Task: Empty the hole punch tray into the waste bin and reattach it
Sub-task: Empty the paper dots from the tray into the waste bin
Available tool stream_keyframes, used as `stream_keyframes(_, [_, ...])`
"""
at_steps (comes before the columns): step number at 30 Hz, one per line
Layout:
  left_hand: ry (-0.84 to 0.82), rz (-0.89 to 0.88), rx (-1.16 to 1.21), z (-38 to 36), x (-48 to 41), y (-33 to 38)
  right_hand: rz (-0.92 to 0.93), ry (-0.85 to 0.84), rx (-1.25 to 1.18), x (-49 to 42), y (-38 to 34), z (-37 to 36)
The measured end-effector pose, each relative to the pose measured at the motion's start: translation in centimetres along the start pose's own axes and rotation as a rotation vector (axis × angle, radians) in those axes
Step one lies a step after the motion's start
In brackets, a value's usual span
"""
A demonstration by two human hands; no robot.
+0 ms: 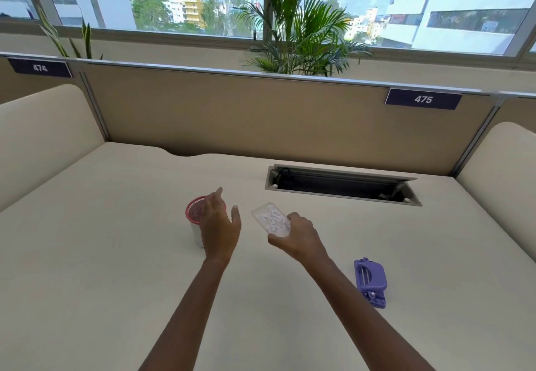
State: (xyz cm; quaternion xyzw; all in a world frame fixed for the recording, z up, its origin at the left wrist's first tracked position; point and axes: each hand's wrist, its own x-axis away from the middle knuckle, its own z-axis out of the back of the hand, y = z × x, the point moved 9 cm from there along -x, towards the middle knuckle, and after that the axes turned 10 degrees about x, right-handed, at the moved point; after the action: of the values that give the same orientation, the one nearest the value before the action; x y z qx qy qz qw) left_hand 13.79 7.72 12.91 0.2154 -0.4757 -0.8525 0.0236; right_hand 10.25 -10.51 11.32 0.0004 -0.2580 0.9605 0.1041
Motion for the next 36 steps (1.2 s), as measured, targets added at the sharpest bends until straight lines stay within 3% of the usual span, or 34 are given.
stream_keyframes(5, [-0.265,0.187,-0.381,0.9,-3.3,-6.1,0.070,-0.020,0.034,-1.2,-3.0,-1.4])
stream_keyframes(8, [-0.374,0.242,-0.421,0.6,-3.7,-8.1,0.116,-0.030,0.068,-1.9,-4.8,-2.0])
stream_keyframes(26, [-0.359,0.235,-0.424,1.5,-5.4,-9.4,0.466,-0.146,0.500,-5.8,-14.5,-5.9])
stream_keyframes(36, [-0.366,0.224,-0.480,1.6,-5.7,-9.4,0.547,-0.234,0.624,-6.3,-16.6,-7.6])
